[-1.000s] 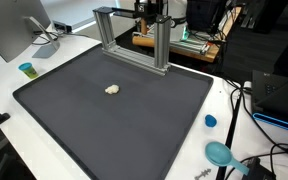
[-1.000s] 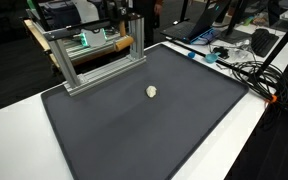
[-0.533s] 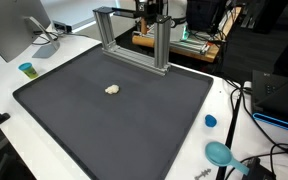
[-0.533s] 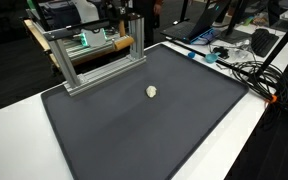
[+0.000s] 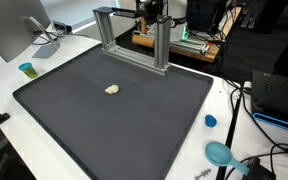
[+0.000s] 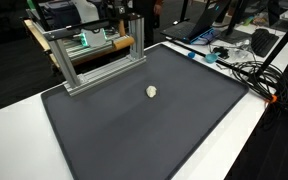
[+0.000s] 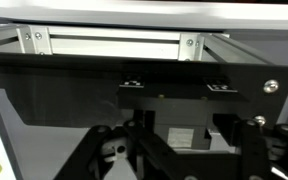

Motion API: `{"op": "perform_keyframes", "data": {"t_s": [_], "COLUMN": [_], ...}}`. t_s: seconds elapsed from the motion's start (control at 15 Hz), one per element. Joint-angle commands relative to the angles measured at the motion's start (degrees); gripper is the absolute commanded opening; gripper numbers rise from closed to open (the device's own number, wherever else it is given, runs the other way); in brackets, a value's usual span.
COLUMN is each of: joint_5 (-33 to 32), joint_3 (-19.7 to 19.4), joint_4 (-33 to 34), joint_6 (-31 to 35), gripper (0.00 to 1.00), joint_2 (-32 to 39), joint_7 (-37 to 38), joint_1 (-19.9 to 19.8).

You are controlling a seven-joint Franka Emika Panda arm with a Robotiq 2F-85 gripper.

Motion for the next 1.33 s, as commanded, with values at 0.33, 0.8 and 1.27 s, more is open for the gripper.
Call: {"op": "perform_keyframes", "data": {"t_s": [0.33, 0.8, 1.27], "joint_5": [0.6, 3.1, 5.1], "joint_3": [1.7, -0.6, -2.5], "joint_4": [-0.3, 0.8, 3.6], "joint_6": [-2.7, -4.5, -9.6], "gripper": [0.64, 0.65, 0.85], "joint_2": [0.8, 1.6, 3.7], "joint_7": [1.8, -0.5, -1.4], "joint_1": [1.4, 2.5, 2.4]}}
